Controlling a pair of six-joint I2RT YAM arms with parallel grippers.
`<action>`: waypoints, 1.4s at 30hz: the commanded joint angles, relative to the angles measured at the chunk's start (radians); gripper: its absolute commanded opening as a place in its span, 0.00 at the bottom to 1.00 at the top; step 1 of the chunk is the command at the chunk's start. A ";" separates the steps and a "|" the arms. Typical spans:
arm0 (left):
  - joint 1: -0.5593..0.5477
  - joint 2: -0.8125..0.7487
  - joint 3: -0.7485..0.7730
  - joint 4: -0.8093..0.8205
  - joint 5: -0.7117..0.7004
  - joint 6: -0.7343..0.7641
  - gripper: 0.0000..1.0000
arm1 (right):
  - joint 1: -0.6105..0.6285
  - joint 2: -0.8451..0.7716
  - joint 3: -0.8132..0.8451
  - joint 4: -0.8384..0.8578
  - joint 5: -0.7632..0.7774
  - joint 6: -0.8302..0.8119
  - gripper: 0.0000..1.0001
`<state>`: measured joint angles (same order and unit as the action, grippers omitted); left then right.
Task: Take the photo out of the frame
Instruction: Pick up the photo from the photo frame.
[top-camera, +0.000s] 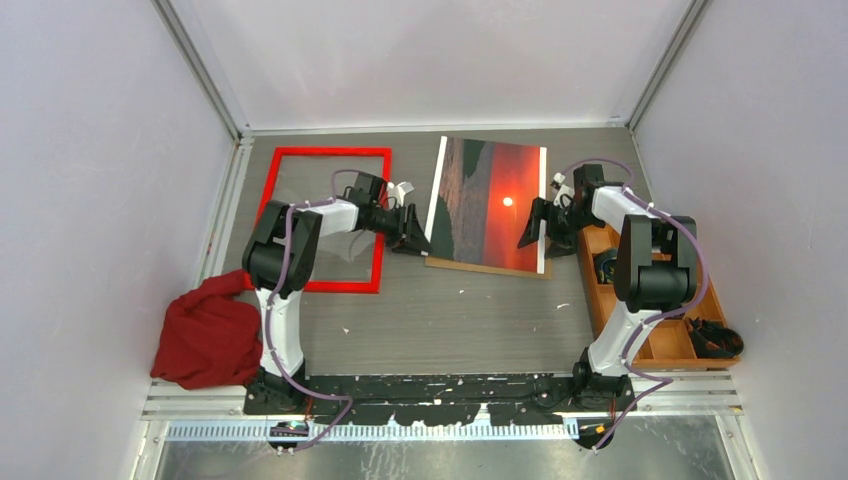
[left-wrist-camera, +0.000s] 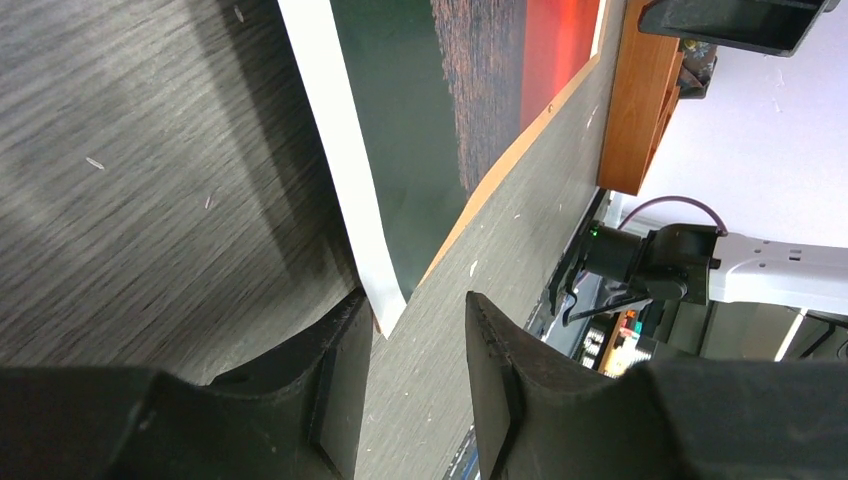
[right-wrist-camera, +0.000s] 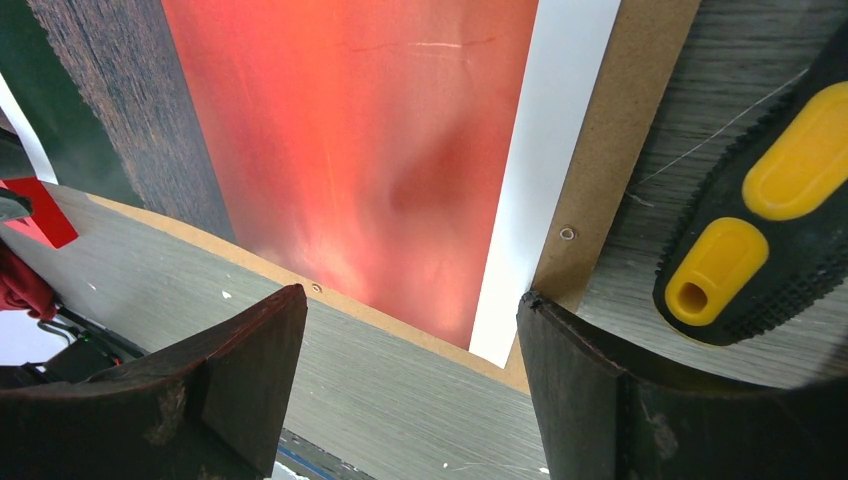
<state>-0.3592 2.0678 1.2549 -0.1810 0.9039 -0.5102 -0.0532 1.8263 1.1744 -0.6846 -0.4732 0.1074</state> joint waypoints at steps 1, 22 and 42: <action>0.002 -0.061 0.027 -0.013 0.007 0.021 0.41 | 0.007 0.034 0.009 0.014 0.028 -0.017 0.82; 0.000 0.004 0.008 0.158 0.115 -0.174 0.00 | -0.001 -0.011 0.035 -0.016 0.025 -0.021 0.84; -0.006 -0.133 -0.083 0.673 0.105 -0.662 0.01 | 0.370 -0.636 -0.181 0.304 0.358 -0.391 0.94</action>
<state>-0.3603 2.0254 1.1946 0.3737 1.0134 -1.1038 0.1917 1.2152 1.0645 -0.4950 -0.2752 -0.1055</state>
